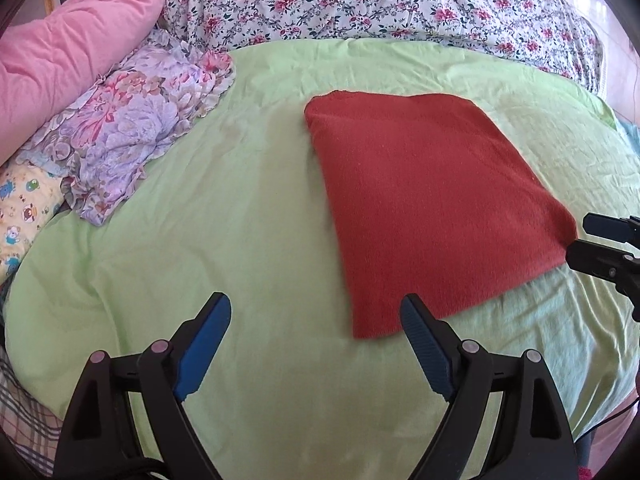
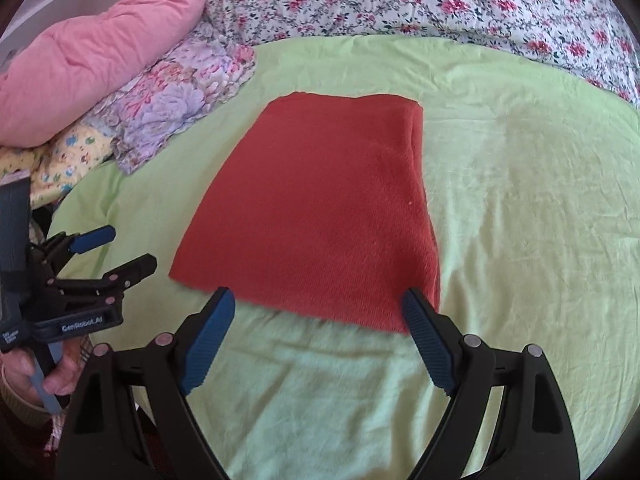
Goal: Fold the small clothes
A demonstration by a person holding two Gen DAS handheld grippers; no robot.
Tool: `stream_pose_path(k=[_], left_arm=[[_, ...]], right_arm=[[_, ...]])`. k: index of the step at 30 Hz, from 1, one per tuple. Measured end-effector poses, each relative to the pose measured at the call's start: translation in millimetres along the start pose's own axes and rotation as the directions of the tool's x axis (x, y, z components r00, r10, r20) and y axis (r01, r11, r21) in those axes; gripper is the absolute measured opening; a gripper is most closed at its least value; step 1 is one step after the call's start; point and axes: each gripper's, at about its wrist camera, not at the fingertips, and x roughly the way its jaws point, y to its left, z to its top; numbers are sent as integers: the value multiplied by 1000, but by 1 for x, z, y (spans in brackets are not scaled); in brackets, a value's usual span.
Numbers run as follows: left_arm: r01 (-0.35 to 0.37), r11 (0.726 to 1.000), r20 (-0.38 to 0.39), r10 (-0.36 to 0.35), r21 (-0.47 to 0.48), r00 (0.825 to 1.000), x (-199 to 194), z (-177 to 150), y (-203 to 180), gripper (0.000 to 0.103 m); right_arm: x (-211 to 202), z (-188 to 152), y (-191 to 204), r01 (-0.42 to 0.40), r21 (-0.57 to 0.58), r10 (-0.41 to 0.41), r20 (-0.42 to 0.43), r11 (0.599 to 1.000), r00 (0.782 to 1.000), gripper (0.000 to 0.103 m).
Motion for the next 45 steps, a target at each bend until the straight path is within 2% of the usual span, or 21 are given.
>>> stream_pose_path(k=[3,8,18,30,36,45], left_arm=[[11,1000,-11,-11,14,1000,4,10,1,87],[-22,999,-18,23,50,1000,12,24,-3,87],[-18,1000,-38,19,13,999,30,47,-1,87],[36,995,-24,-38,-91,999,33,32,-2,88],[41,994,-25,-43,-103,999,35,26,-5,88],[42,995,15,-41,-94,999,32,37,-8,88]], right_arm=[[4,11,-5,7,12,-7,-6,1000,1000,86],[13,27,-10,19,2,-19,-24,1000,1000,86],[31,52,-18,4,-2,-4,-63,1000,998,86],[43,53,-14,-11,8,12,-62,1000,998,86],[44,46,-15,1,13,0,-59,1000,998,86],[47,50,-17,13,-4,-13,-42,1000,999,86]])
